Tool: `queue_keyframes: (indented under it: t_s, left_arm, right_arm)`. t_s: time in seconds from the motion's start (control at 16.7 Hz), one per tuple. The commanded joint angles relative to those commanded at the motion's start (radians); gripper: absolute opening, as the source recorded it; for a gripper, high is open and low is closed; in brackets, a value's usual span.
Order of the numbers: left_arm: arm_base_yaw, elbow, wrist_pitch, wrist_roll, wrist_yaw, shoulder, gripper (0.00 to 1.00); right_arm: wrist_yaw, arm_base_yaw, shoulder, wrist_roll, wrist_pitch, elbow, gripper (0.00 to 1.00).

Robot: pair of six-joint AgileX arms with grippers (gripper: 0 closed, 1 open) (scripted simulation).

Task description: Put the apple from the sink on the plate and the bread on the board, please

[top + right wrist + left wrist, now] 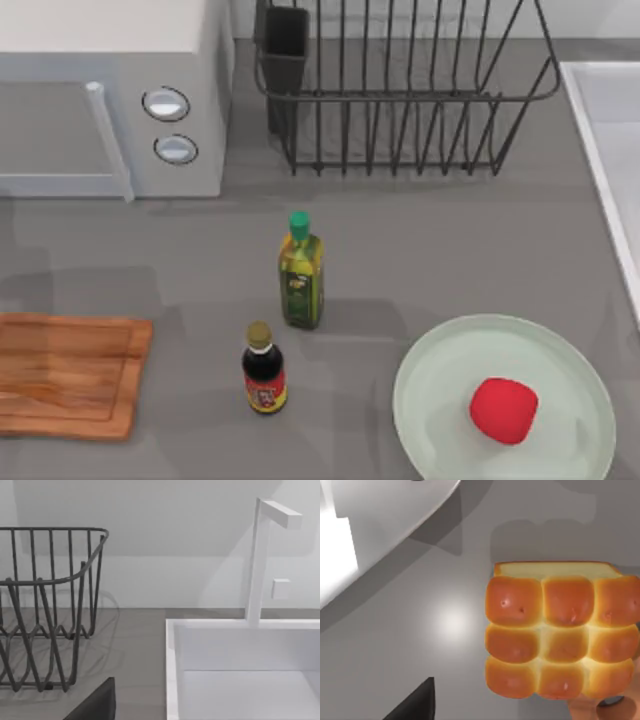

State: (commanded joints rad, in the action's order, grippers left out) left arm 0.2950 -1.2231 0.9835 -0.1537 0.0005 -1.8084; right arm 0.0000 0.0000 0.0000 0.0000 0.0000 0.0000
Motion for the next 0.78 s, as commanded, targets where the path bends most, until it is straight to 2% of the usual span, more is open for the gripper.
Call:
queue_keyframes:
  t_s: [0.36,0.78]
  left_arm:
    - [-0.006,0.016,-0.018,0.004,0.000,-0.002,1.00]
    - [-0.011,0.141,-0.228,0.009,0.002,-0.094,1.00]
  right_arm:
    - [0.000,0.000,0.000,0.000,0.000,0.000,1.00]
    - [0.000,0.000,0.000,0.000,0.000,0.000,1.00]
